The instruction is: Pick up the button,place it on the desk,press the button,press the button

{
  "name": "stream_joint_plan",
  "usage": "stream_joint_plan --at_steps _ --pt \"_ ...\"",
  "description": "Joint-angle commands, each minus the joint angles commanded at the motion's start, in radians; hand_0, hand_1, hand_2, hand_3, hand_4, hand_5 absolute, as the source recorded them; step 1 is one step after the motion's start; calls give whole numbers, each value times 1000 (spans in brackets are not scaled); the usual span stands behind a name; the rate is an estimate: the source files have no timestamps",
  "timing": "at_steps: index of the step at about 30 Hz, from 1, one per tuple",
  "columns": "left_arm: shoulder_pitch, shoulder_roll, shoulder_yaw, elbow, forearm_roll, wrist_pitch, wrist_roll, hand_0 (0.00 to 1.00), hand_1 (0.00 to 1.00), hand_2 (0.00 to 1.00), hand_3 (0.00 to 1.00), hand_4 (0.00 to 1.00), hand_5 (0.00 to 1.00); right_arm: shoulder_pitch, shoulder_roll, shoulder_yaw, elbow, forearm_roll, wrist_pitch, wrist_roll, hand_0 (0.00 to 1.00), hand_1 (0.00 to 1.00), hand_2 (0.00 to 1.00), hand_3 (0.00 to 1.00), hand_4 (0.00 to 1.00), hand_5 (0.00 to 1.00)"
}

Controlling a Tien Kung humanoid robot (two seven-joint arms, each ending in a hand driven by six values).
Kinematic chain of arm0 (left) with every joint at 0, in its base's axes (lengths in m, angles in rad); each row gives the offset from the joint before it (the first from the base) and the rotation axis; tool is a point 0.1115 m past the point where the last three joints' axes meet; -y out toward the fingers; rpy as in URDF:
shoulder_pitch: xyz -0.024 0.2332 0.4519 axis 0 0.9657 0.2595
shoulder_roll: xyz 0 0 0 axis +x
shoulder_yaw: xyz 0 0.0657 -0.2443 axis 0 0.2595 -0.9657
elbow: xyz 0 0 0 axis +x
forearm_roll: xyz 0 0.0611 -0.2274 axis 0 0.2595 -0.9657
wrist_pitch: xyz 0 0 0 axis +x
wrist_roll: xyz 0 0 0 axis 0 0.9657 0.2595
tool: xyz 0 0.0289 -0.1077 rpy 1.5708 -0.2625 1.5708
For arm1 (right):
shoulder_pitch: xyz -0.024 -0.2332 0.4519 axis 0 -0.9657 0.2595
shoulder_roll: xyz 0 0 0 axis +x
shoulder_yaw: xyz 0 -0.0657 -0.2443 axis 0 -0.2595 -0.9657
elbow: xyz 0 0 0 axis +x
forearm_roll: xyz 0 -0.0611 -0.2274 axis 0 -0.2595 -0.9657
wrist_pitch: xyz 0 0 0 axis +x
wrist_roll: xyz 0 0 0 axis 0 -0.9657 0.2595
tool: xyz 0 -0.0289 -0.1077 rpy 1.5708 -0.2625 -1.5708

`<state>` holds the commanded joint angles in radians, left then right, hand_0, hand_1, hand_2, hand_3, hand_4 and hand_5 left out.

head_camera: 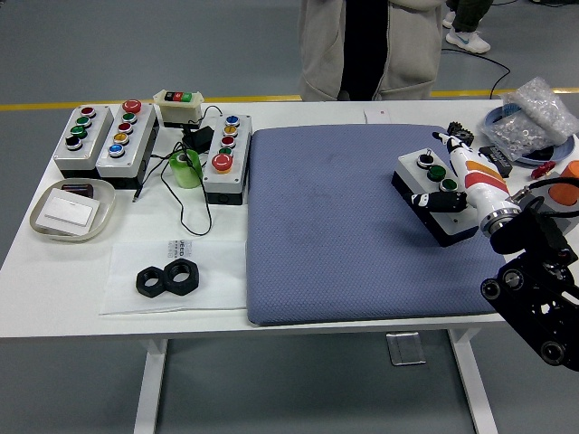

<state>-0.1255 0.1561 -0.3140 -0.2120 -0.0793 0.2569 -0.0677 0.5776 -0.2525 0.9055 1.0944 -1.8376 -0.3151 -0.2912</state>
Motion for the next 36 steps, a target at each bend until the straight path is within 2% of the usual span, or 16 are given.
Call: stream_joint_plan --at_steps 4,9,13,14,19,20,25,26,31,32,36 --pt "0 -1 -1 0 -1 1 0 747 825 868 830 633 998 11 8 -2 -38 20 8 -6 998 961 998 998 998 349" --pt "0 -1 -5 0 5 1 2 754 826 867 830 634 998 38 23 -5 -101 51 45 -34 998 957 998 997 998 345" --pt "0 -2 -5 0 4 1 3 754 826 867 830 634 998 43 24 -6 -107 51 56 -56 998 957 998 997 998 345" --pt "-1 -2 -5 0 4 1 3 753 825 867 830 634 998 44 24 -7 -107 50 56 -62 998 913 971 976 998 332" --pt "0 -2 -6 0 5 2 3 753 825 867 830 634 998 49 25 -14 -111 48 48 -83 998 913 971 976 998 332" --pt "0 -2 -7 0 6 2 4 754 826 867 829 634 998 52 25 -18 -115 50 43 -91 980 838 897 940 998 329" --pt "1 -2 -8 0 8 2 4 754 826 867 829 634 998 62 25 -32 -125 48 51 -108 980 838 897 940 998 329" --pt "1 -2 -8 0 8 1 4 754 827 867 829 634 998 63 25 -36 -127 44 52 -111 841 642 681 849 998 311" --pt "0 -2 -5 1 5 1 3 754 827 867 829 634 998 69 21 -53 -133 37 50 -110 841 642 681 849 998 311" --pt "0 -2 -6 1 7 1 3 754 827 867 830 633 998 69 20 -56 -134 32 50 -112 590 545 588 793 998 295" --pt "0 -2 -6 1 6 1 3 754 827 867 830 633 998 69 18 -60 -134 15 51 -115 590 545 588 793 998 295"
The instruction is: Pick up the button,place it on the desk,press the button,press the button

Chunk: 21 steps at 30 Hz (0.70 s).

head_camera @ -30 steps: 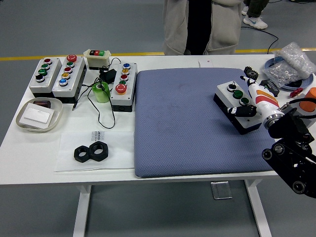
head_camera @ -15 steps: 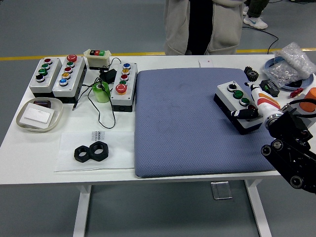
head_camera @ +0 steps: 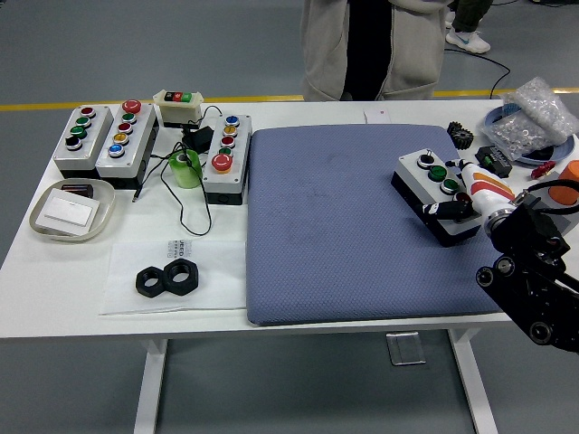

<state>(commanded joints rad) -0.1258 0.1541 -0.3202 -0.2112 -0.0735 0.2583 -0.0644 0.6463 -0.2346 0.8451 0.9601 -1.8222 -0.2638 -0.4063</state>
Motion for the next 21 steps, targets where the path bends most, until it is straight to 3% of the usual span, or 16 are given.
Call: stream_joint_plan --at_steps 1,2,7,8,13,21 --pt "0 0 0 0 0 0 0 754 827 867 830 633 998 0 0 -1 0 -3 0 0 590 545 588 793 998 295" --pt "0 0 -1 0 0 0 0 755 827 866 830 633 998 0 -2 -3 1 -4 -4 2 455 466 524 737 912 198" --pt "0 0 -1 0 1 0 1 755 827 866 830 633 998 -2 -9 -14 2 -14 -27 19 455 466 524 737 912 198" --pt "0 0 -1 0 1 0 1 756 827 866 830 633 998 -3 -11 -15 4 -17 -28 20 393 439 509 706 848 168" --pt "0 0 -1 1 0 0 0 756 827 866 830 633 998 -12 -37 -31 31 -27 -29 42 393 439 509 706 848 168" --pt "2 0 -4 2 6 0 1 756 828 866 828 632 998 -18 -126 -111 125 -10 -2 121 381 427 499 700 849 176"
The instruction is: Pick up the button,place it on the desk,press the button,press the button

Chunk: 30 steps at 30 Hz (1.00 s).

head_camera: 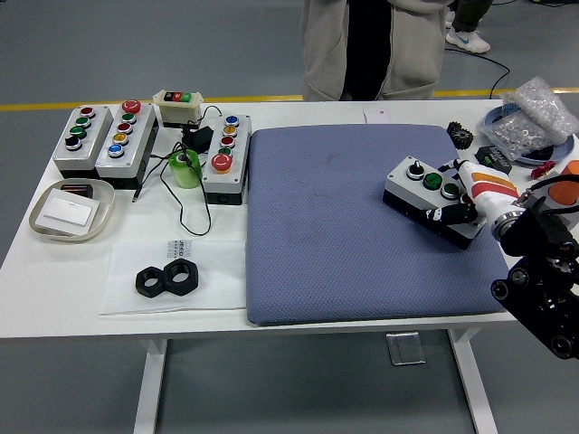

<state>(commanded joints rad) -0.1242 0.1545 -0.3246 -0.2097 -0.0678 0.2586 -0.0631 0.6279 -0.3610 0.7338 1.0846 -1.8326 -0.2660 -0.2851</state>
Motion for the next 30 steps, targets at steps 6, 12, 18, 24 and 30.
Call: stream_joint_plan --at_steps 6,12,18,24,30 --pt "2 -1 -4 0 6 1 2 756 828 866 829 632 998 -2 -66 -58 78 23 10 88 380 427 499 701 859 178" --pt "6 -2 -8 1 11 1 3 761 828 866 829 632 998 7 -145 -126 132 96 14 285 382 434 500 704 851 184" --pt "7 -2 -8 1 11 1 3 764 828 866 829 632 998 18 -184 -175 158 166 18 522 399 442 506 707 846 169" --pt "5 -2 -2 0 3 0 1 763 829 865 829 629 998 43 -202 -246 181 130 23 575 406 443 509 719 844 171" --pt "1 -3 4 0 -7 0 -2 767 829 865 830 631 998 65 -189 -278 169 90 20 565 408 444 509 718 844 163"
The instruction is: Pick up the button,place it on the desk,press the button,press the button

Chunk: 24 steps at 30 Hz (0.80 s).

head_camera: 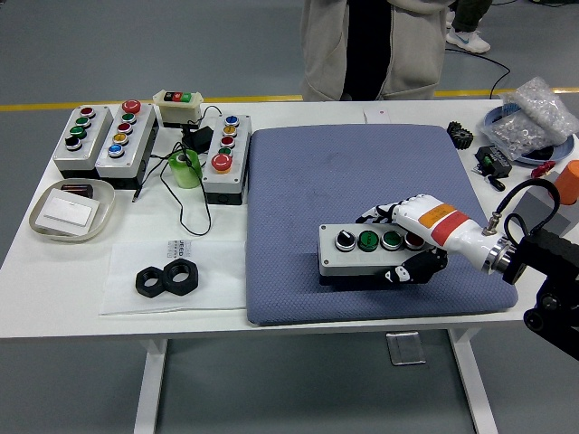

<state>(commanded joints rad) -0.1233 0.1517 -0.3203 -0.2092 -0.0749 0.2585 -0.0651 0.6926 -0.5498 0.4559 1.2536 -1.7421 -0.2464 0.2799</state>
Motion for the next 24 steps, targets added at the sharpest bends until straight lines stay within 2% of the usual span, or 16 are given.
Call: stream_joint_plan --at_steps 11,16,17,20,22,23,24 --pt "0 0 3 -1 -4 0 -1 764 830 865 829 634 998 21 27 -25 -39 -15 24 -9 420 453 511 728 846 158" --pt "0 0 4 -1 -5 -1 0 764 830 865 829 634 998 21 34 -19 -55 -43 55 -32 420 453 511 728 846 158" --pt "-1 0 4 -1 -5 -1 0 766 829 865 829 630 998 21 35 -16 -55 -51 63 -39 464 483 550 790 848 161" --pt "-1 0 4 -1 -5 -1 0 766 829 865 829 630 998 21 35 -14 -56 -54 67 -42 464 483 550 790 848 161" --pt "-2 1 3 -1 -3 -1 2 766 829 865 829 630 998 21 38 -6 -55 -78 100 -77 464 483 550 790 848 161" --pt "-2 1 4 -1 -3 -1 2 763 828 865 828 632 998 20 39 -2 -55 -84 107 -85 636 583 656 934 946 212" --pt "-2 1 4 -1 -3 -1 2 763 828 865 828 632 998 19 39 0 -55 -86 110 -88 636 583 656 934 946 212"
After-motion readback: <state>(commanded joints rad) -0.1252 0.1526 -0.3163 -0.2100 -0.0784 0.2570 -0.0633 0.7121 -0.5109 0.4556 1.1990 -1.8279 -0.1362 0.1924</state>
